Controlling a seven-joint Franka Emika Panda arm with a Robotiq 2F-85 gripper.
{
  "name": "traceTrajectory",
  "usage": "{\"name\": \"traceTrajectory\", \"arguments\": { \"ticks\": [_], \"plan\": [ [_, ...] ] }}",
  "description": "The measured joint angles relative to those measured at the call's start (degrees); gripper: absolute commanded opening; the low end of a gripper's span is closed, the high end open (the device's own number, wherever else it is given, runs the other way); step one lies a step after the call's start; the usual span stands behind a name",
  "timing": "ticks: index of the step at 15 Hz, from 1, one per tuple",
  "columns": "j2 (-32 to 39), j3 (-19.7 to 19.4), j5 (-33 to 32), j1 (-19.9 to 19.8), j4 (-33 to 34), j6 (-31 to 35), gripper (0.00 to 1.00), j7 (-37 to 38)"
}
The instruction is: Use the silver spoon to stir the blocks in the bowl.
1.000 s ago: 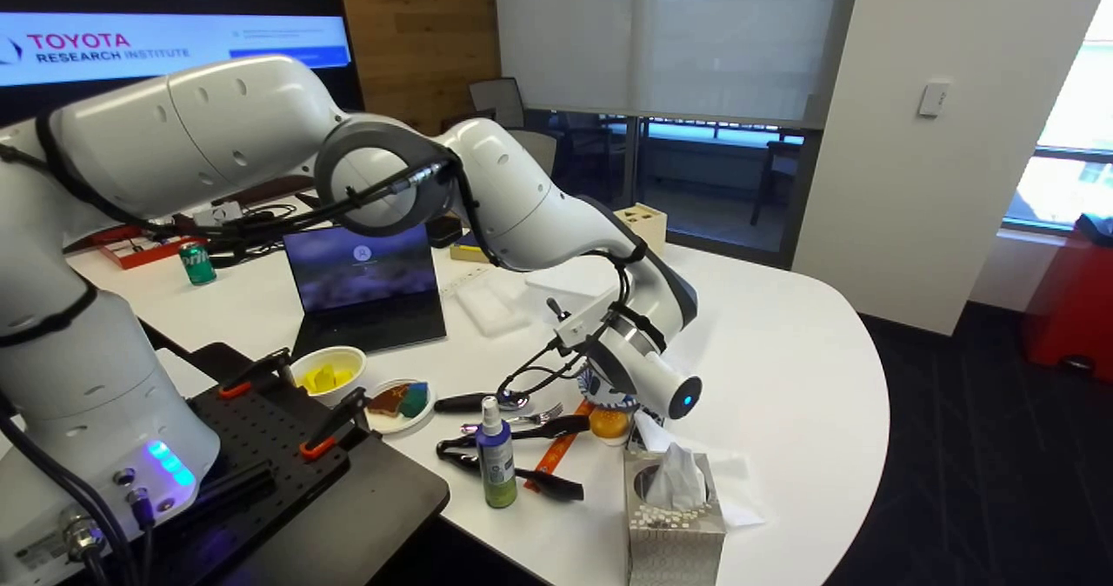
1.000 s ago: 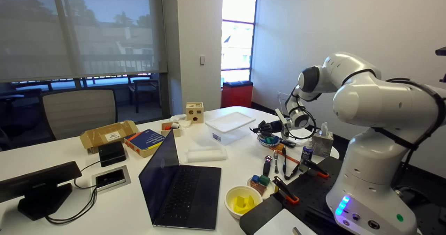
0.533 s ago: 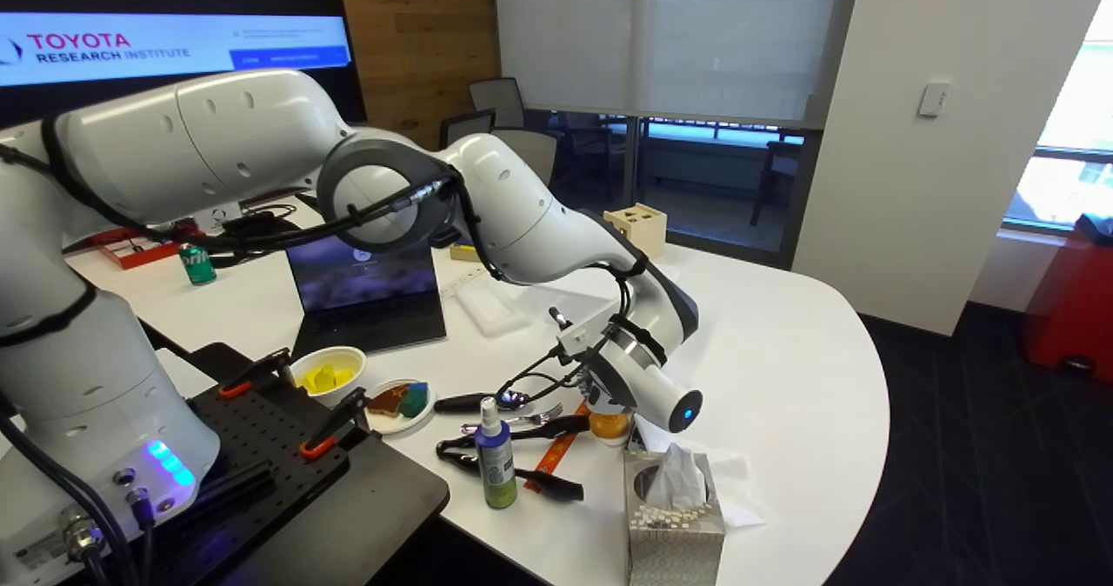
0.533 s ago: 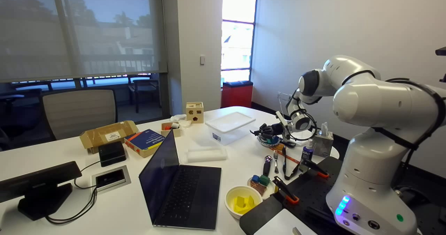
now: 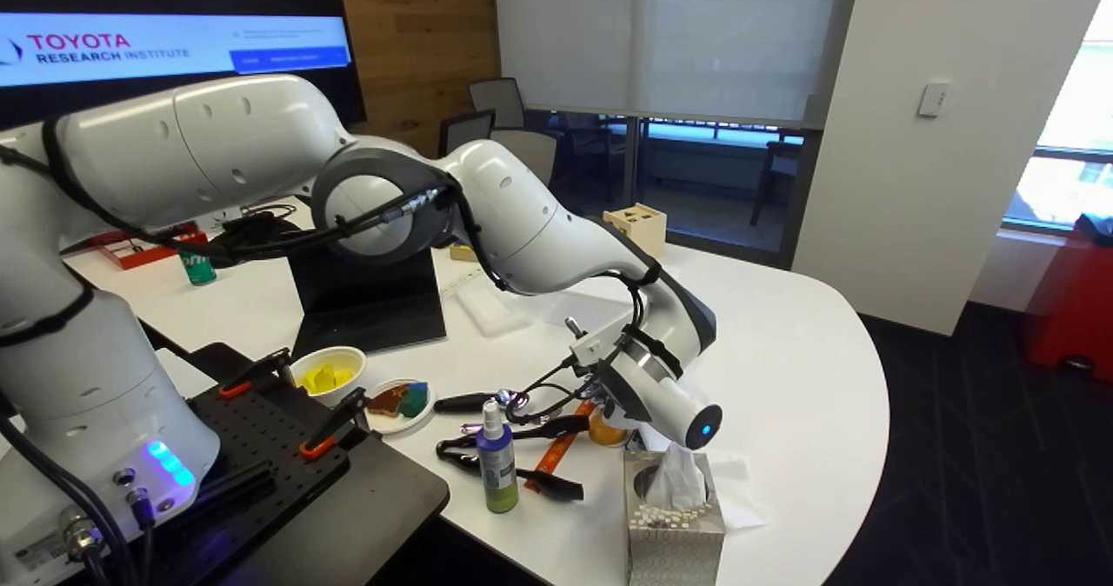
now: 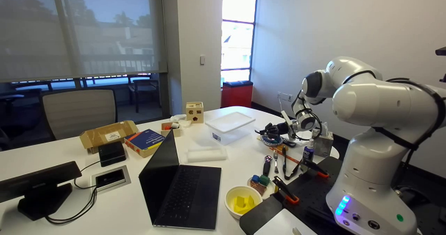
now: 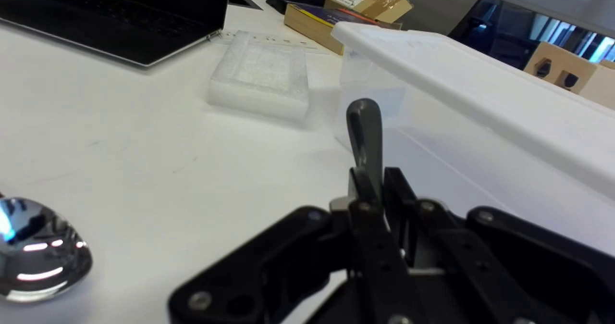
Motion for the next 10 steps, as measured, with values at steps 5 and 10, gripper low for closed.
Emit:
{"name": "traceTrajectory", "arguments": {
  "ticks": [5, 10],
  "plan": [
    [-0.41, -0.46, -0.94, 0.75, 2.82, 2.99, 0.03, -0.01],
    [-1.51, 1.17, -0.99, 1.4, 3.49, 2.8, 0.03, -0.01]
  ]
}}
